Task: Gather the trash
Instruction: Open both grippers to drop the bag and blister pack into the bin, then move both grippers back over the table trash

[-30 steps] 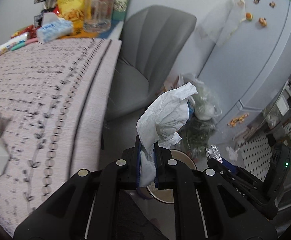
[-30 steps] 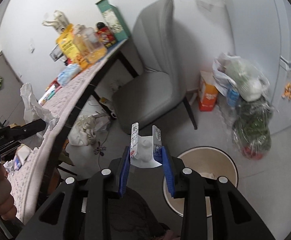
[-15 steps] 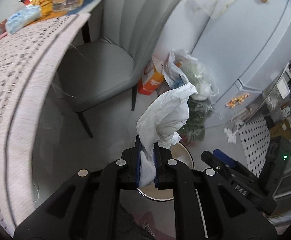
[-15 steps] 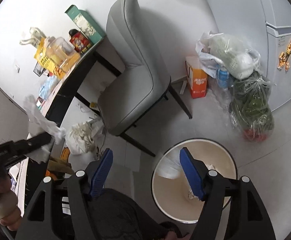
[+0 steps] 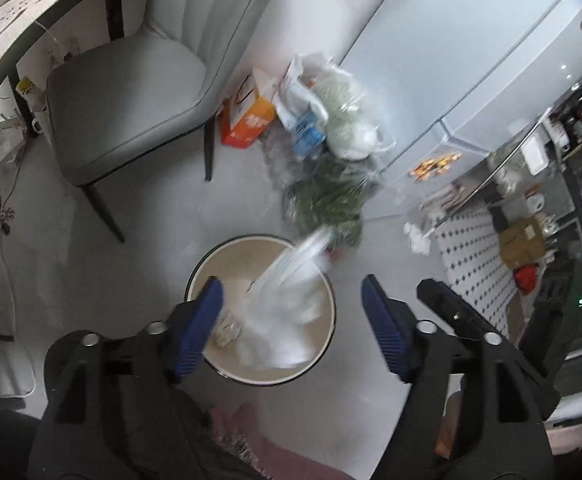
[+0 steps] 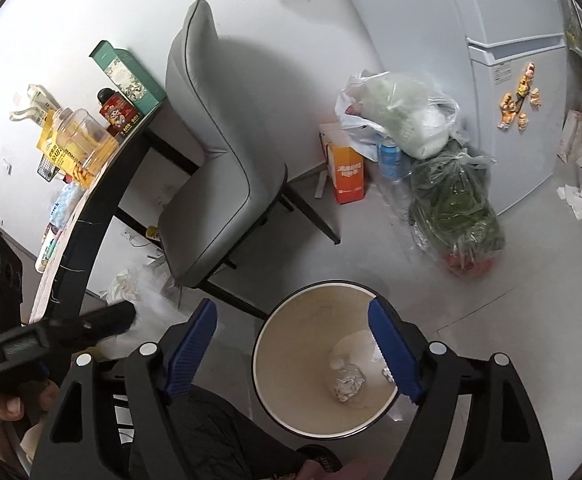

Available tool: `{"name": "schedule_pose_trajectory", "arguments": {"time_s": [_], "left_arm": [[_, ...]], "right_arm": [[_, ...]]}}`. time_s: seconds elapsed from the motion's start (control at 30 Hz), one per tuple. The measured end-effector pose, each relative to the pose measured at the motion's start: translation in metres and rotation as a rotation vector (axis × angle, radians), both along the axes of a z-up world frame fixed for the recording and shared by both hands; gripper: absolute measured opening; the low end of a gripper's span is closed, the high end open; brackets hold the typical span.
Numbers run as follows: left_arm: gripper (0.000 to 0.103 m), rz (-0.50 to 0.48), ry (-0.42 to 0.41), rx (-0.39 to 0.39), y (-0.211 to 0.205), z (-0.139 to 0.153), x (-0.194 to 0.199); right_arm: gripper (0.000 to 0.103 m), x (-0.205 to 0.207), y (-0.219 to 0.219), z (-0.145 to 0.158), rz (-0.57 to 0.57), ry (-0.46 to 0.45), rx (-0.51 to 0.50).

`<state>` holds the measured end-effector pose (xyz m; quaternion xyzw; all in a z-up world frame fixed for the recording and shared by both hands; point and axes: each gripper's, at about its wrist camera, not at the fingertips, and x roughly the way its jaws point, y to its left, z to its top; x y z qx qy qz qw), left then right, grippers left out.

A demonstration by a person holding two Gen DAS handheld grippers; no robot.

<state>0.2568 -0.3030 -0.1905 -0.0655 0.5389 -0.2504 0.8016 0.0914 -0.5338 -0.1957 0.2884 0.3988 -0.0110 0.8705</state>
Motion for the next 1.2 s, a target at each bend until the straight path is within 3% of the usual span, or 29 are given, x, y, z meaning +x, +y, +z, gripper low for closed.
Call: {"name": "schedule_pose_trajectory", "arguments": {"time_s": [0.2, 0.43, 0.87, 1.2], "left_arm": [[0.086, 0.061, -0.029, -0.01, 0.029, 0.019, 0.001], [0.096, 0.147, -0.13, -0.006, 0.071, 0.057, -0.006], [0.097, 0.296, -0.247, -0.084, 0.165, 0.104, -0.043], [0.097, 0.437, -0.342, -0.093, 0.257, 0.128, -0.091]], "right_arm": [[0.078, 0.0, 0.005, 0.014, 0.018, -0.026, -0.011], [0.095, 0.001, 0.037, 0.034, 0.062, -0.059, -0.028], [0.095, 0.001, 0.124, 0.09, 0.192, -0.12, -0.074], [0.095, 0.003, 0.2, 0.136, 0.294, -0.181, -0.138]]}}
